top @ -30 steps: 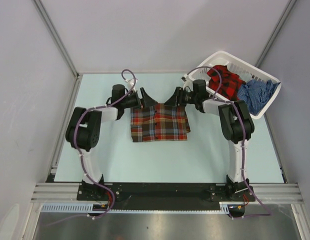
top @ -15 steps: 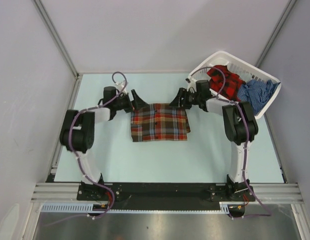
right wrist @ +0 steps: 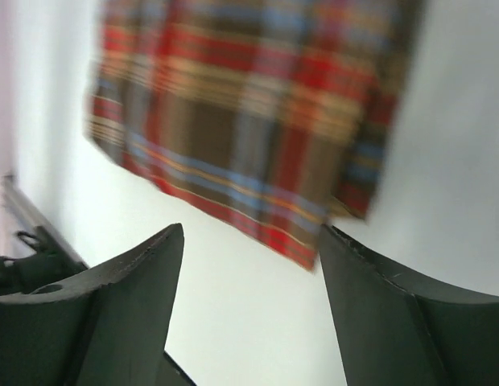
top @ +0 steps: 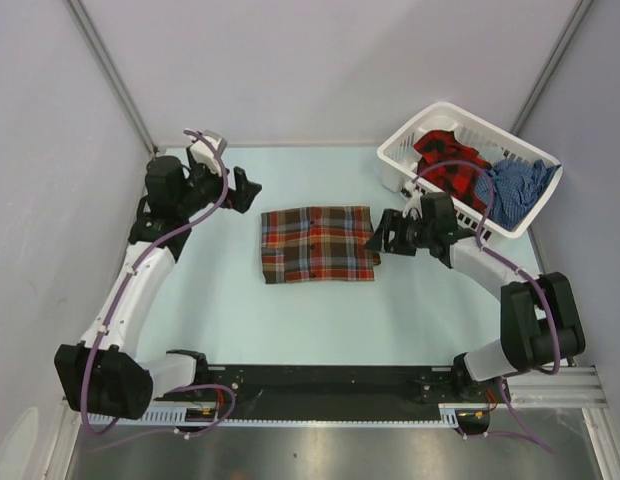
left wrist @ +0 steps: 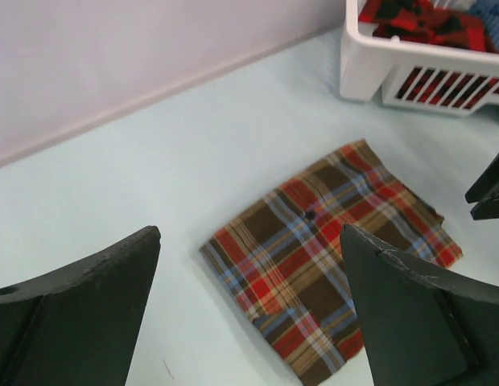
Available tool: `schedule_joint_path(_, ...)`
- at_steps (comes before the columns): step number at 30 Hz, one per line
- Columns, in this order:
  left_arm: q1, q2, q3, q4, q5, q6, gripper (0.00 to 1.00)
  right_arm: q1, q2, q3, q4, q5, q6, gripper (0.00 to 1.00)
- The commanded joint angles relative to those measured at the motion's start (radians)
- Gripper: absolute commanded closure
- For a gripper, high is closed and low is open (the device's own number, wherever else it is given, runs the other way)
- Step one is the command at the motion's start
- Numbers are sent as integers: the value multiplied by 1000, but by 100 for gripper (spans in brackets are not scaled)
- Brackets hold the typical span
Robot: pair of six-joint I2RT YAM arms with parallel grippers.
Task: Fold and stack the long sleeve shirts
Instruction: Fold the shirt
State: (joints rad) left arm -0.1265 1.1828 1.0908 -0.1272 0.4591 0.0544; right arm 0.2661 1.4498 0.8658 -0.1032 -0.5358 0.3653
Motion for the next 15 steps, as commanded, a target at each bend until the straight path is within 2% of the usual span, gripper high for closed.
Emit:
schedule_joint_path(1, -25, -15, -12, -115, 16, 50, 1, 7, 58, -40, 31, 148, -3, 27)
schedule_joint_path(6, -30, 18, -45, -193, 15, 102, 0, -5, 178, 27, 94, 168, -25, 29)
schedule_joint_path(10, -30, 34, -66, -213, 78, 93, 0, -4, 271, 94, 132, 172, -10, 29)
schedule_joint_path(13, -28, 46, -77, -198, 37, 70, 1, 7, 343, 182, 18, 146, -15, 33)
schedule_joint_path(15, -6, 49, -88, -200, 35, 50, 1, 13, 267, 159, -4, 149, -67, 34)
